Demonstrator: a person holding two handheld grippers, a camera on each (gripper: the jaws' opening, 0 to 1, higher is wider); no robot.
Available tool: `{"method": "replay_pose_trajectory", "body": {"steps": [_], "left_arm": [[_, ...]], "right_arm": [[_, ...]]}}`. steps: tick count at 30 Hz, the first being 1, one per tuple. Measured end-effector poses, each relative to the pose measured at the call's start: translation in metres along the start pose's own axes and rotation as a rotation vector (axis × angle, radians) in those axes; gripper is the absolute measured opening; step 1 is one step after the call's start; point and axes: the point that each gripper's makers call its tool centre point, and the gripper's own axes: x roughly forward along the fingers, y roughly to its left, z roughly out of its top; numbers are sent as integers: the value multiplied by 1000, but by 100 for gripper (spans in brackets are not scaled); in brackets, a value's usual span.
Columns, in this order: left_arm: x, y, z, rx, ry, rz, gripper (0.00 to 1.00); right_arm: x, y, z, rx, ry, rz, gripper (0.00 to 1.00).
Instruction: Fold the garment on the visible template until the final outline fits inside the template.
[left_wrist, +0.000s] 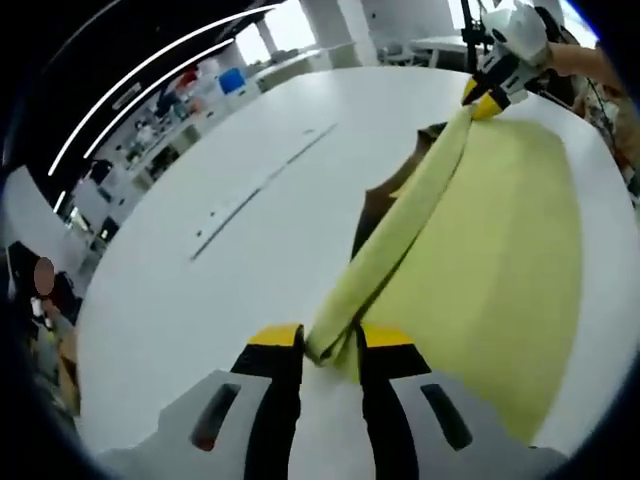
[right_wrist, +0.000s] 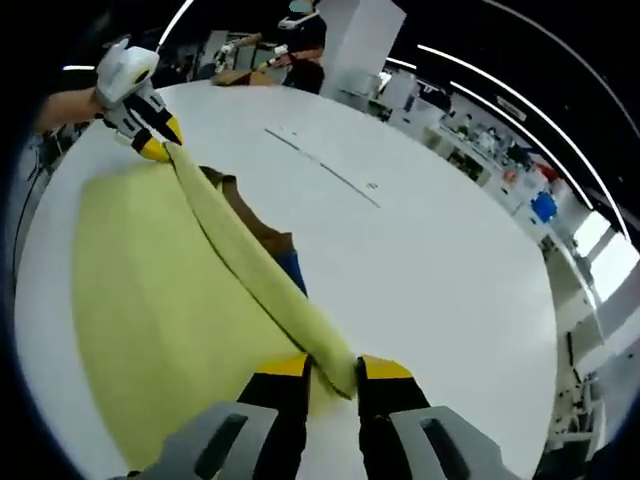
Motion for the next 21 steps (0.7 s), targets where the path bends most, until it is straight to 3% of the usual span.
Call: {"method": "replay_pose_trajectory", "body": {"steps": [5,9,17,21], "left_arm": [[0,-1,-3,15,-4,-9,22],[3,4,-8,31,5,15,21],[4,11,-11,70,6,60,8],[2,13,-12,56,-10,62,5]], "right_arm": [[-3,1,-2,-81,2,-14,25],[-1,-2,-2,-105,-7,-27,16],[2,-4,-5,-152,8,-52,0],[2,-7,-6,-137,4,-64,0]]}}
